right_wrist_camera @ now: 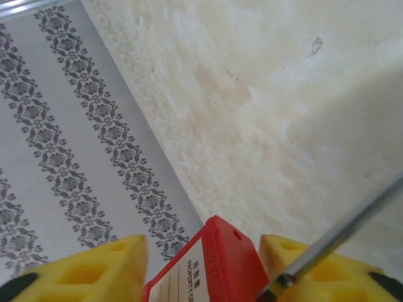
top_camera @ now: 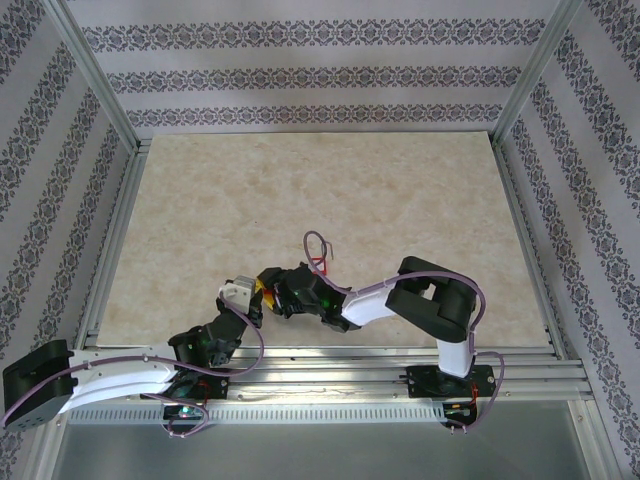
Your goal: Unlock with the key
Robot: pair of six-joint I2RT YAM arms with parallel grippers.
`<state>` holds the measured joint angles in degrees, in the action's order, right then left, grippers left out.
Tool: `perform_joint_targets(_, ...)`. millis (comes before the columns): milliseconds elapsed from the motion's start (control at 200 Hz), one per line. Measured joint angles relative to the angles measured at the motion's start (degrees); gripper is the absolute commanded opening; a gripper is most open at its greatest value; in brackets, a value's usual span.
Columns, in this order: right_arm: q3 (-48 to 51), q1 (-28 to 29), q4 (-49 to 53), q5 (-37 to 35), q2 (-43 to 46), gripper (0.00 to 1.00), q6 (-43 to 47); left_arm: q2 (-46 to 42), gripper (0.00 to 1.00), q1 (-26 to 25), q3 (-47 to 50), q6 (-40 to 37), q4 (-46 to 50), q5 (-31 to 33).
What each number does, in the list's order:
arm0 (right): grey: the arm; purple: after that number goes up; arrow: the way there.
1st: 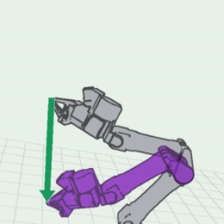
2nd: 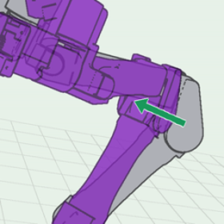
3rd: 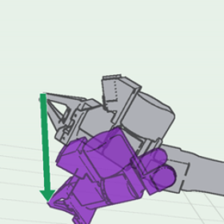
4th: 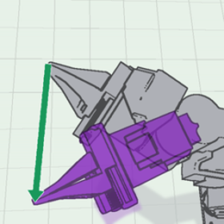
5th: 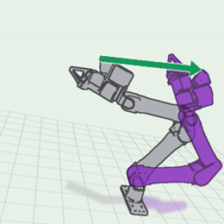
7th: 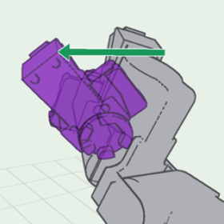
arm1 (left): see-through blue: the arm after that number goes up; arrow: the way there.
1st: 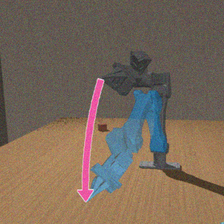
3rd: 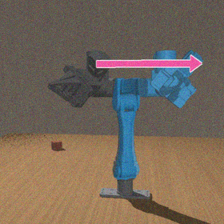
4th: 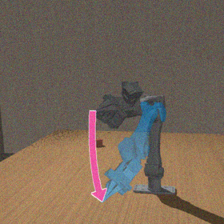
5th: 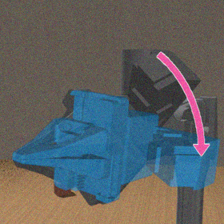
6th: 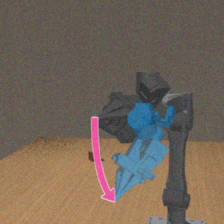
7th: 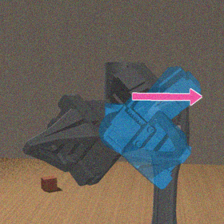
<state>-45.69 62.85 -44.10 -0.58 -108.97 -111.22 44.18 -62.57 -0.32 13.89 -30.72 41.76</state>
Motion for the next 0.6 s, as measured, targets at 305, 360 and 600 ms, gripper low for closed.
perform_joint_targets(305, -0.5, -1.8, 0.0, 0.5, -0.1, 0.03, 1.9, -6.4, 0.71, -0.4, 0.0, 1.5, 6.0, -4.9)
perform_joint_targets(360, -0.5, -1.8, 0.1, 1.0, -0.2, 0.02, 2.5, -9.1, 0.91, -0.5, -0.2, 2.8, 8.9, -5.7)
perform_joint_targets(600, 0.4, -2.8, 1.2, 3.2, -0.7, 0.02, 6.1, -10.4, 0.99, -0.5, -8.9, 9.8, 25.1, -9.2)
